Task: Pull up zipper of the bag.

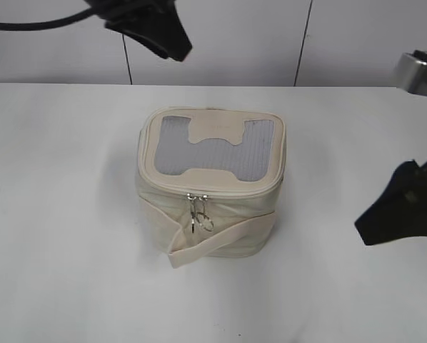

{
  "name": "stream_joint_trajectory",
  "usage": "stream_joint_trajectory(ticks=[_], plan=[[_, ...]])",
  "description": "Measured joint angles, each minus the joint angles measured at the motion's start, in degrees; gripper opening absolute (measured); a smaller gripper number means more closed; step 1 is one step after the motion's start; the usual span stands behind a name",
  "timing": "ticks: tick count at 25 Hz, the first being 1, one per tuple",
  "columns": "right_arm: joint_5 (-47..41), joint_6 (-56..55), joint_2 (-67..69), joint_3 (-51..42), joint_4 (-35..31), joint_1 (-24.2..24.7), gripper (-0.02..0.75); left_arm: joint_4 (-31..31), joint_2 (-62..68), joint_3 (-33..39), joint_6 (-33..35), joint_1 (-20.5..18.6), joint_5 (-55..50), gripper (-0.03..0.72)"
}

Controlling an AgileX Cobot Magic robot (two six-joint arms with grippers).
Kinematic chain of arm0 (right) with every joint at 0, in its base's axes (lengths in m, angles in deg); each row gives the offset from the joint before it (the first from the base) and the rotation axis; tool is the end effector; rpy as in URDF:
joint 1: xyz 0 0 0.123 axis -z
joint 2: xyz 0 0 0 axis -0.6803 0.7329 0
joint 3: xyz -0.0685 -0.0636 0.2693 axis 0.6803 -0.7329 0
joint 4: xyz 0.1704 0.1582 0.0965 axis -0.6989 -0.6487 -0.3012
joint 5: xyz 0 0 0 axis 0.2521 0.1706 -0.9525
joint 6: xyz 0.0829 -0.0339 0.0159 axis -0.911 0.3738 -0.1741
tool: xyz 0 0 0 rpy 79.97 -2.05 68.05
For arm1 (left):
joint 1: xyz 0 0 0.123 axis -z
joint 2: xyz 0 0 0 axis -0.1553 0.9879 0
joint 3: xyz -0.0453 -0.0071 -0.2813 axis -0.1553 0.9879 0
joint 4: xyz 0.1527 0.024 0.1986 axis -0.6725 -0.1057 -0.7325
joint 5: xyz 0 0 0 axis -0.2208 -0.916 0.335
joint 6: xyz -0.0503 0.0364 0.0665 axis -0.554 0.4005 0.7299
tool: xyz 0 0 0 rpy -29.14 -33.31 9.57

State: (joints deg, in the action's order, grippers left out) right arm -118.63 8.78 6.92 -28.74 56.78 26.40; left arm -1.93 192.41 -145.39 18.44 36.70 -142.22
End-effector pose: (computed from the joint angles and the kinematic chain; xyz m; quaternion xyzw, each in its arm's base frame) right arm 0.1945 0.0972 0.2672 -0.1984 0.9410 0.2296 0.1502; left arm 0.3325 -0.2179 0.3377 0.3775 0.8693 -0.2360 0.2146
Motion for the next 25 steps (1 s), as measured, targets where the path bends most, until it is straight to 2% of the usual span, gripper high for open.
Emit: stream_joint_trajectory(ticks=[4, 9, 13, 17, 22, 25], plan=[[-7.06, -4.64, -5.43, 0.00, 7.35, 0.31, 0.442, -7.23, -20.20, 19.53, -10.17, 0.00, 9.12, 0.247], [-13.25, -7.72, -17.85, -0.04, 15.72, 0.40, 0.433, -16.25, -46.10, 39.12, -20.55, 0.00, 11.46, 0.247], [-13.62, -8.80, -30.94, -2.06, 16.36, 0.45, 0.433, -22.22, -67.19, 48.80, -26.39, 0.00, 9.59, 0.247], [-12.61, -9.53, -42.75, -8.13, 17.08, 0.45, 0.433, -27.55, -82.63, 56.18, -30.23, -0.57, 4.87, 0.247], [-11.15, -10.38, -56.54, -15.47, 19.73, 0.45, 0.433, -29.15, -96.08, 64.08, -31.12, -1.52, 3.60, 0.247], [-8.92, -11.16, -63.88, -16.33, 21.76, 0.45, 0.433, -29.15, -100.90, 67.65, -31.12, -1.52, 3.46, 0.247]])
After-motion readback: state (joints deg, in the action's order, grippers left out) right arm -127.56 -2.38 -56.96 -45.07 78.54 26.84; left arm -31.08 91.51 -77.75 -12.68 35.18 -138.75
